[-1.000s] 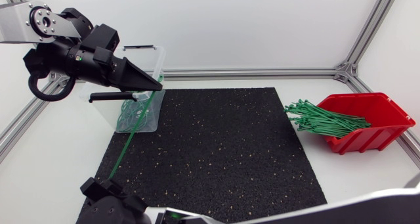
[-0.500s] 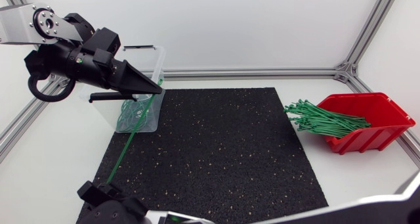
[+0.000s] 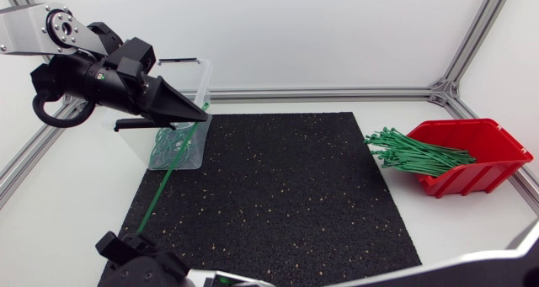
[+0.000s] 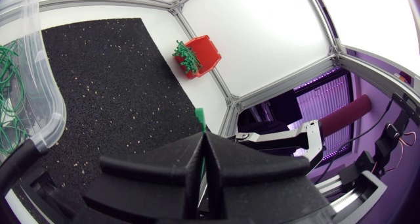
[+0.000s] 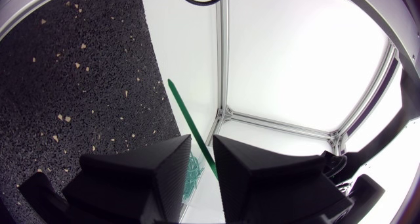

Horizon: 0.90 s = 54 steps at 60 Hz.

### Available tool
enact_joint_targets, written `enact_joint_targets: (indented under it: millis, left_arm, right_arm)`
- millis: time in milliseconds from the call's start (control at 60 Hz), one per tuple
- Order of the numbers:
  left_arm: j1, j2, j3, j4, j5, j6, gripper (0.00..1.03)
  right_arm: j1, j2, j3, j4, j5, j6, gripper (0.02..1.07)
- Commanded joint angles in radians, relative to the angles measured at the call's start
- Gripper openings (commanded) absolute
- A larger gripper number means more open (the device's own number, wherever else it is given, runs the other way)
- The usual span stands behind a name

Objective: Take a green cable tie from the red box, thread the tail through the head to close it, then place it in the transparent bin on the left.

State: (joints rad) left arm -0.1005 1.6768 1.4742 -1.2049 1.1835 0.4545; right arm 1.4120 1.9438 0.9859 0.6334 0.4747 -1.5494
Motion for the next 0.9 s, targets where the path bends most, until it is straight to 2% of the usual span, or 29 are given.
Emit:
enact_joint_targets:
  millis: [0,567,883]
  left_arm:
    - [0.002,0.015,0.038,-0.021,0.021,0.030,0.03]
    - [-0.016,0.092,0.167,-0.033,0.025,0.016,0.03]
    - [-0.041,0.152,0.264,-0.068,0.025,0.013,0.03]
  right_arm:
    - [0.028,0.029,-0.036,0.022,0.001,-0.026,0.32]
    - [0.002,0.032,-0.032,0.065,-0.019,-0.034,0.31]
    - [-0.068,0.014,-0.066,0.126,-0.044,-0.074,0.31]
